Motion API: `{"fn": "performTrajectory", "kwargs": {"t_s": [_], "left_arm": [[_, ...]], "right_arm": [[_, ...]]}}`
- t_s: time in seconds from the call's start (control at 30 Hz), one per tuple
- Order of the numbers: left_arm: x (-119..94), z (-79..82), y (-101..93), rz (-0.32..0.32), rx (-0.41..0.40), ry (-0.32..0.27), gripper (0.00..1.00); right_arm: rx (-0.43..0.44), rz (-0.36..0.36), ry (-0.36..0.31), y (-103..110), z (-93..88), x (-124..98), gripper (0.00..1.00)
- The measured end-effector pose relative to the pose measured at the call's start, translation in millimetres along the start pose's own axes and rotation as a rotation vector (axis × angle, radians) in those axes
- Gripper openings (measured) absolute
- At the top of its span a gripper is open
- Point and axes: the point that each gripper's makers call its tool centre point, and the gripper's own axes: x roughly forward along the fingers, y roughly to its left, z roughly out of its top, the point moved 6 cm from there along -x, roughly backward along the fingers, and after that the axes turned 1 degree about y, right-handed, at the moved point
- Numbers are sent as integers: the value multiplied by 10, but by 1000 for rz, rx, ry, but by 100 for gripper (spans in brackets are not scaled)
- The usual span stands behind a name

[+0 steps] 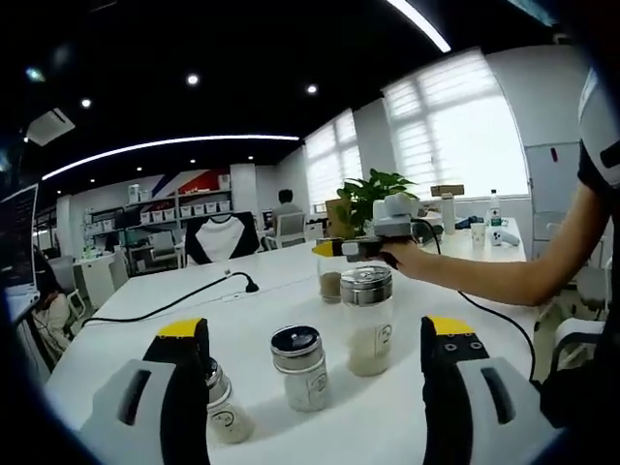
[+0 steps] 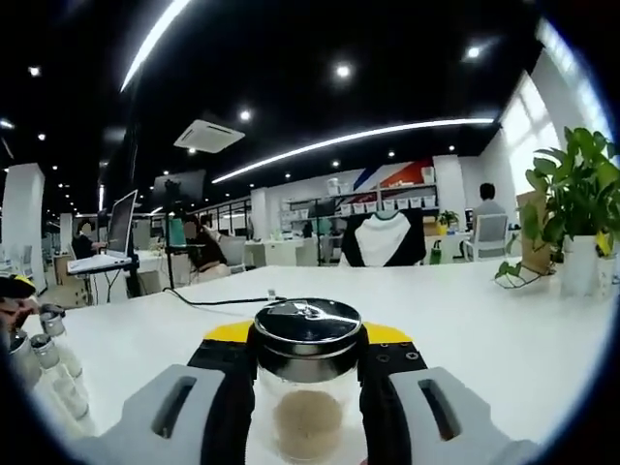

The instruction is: Rotate the seasoning bottle until the label or dispensing opening points toward the visible target arrow and the bottle remains upright within the marked orientation range

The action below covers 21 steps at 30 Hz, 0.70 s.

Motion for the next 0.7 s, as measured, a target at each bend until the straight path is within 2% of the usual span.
{"fn": "performTrajectory", "kwargs": {"t_s": [0.13,0.57,0.7], "left_arm": [[-22,13,-29,-3,-5,-8,95],[-98,40,-242,-47,0,-19,95],[-136,52,-306,-59,4,-22,95]], "right_arm": [[0,-6,-21,-44,102,-71,38],[-88,-13,-32,-23,326,-451,38],[-83,-12,-51,75,358,-666,38]]}}
